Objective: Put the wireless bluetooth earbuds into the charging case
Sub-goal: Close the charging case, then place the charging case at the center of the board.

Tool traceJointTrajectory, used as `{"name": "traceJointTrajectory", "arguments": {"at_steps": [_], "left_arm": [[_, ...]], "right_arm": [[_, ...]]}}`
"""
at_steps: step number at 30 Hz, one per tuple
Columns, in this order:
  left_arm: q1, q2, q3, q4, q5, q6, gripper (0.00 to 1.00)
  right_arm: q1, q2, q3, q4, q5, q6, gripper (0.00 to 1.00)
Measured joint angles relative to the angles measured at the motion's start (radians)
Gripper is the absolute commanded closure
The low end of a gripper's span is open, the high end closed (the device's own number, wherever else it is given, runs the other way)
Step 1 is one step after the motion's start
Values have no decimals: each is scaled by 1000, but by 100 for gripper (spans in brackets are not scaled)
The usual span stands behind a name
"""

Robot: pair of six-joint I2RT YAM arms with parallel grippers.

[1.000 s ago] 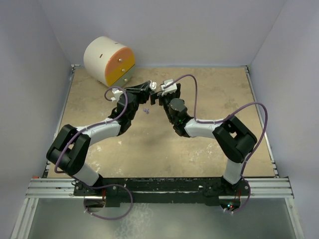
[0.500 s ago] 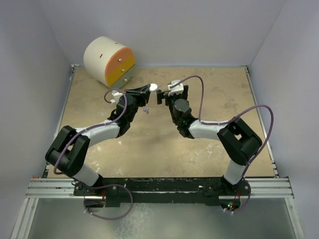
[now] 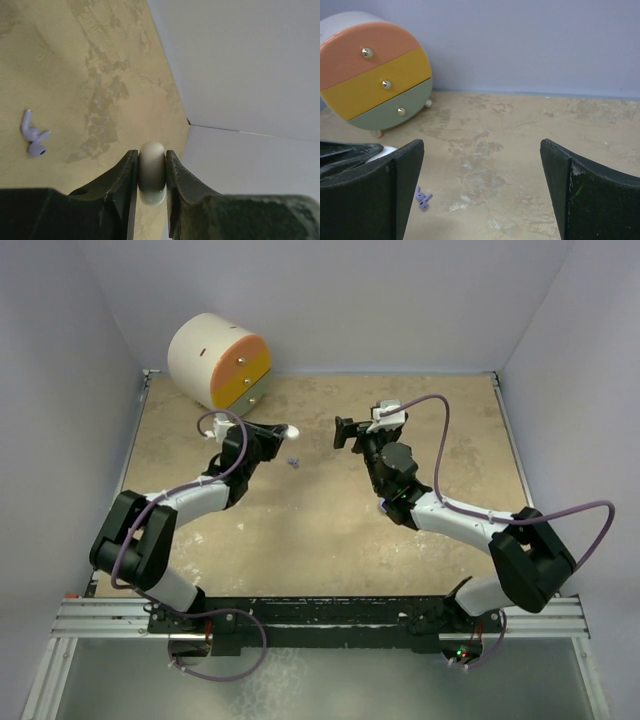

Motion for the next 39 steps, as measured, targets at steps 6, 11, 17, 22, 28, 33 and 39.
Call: {"name": "traceJointTrajectory", "arguments": {"at_steps": [6,11,17,22,28,33,39], "left_arm": [[17,28,0,-46,-3,102,100],[42,66,2,-47,-16,148,100],[60,177,56,-41,-34,187,100],[64,303,161,-35,-32,224,100],[71,436,292,-27,-2,267,100],[78,493,336,-28,20,286,84],[87,517,358,-39,51,296,47]], "right_arm": [[0,-11,0,-14,-44,13,0],[0,-10,0,-22,-69,22,0],[0,-10,-2,-24,-91,35,0],[0,-10,-11,-26,-96,39,0],[0,-10,-21,-26,-105,43,0],[0,-10,-30,-27,-117,43,0],[0,-10,-30,-34,-122,44,0]]}}
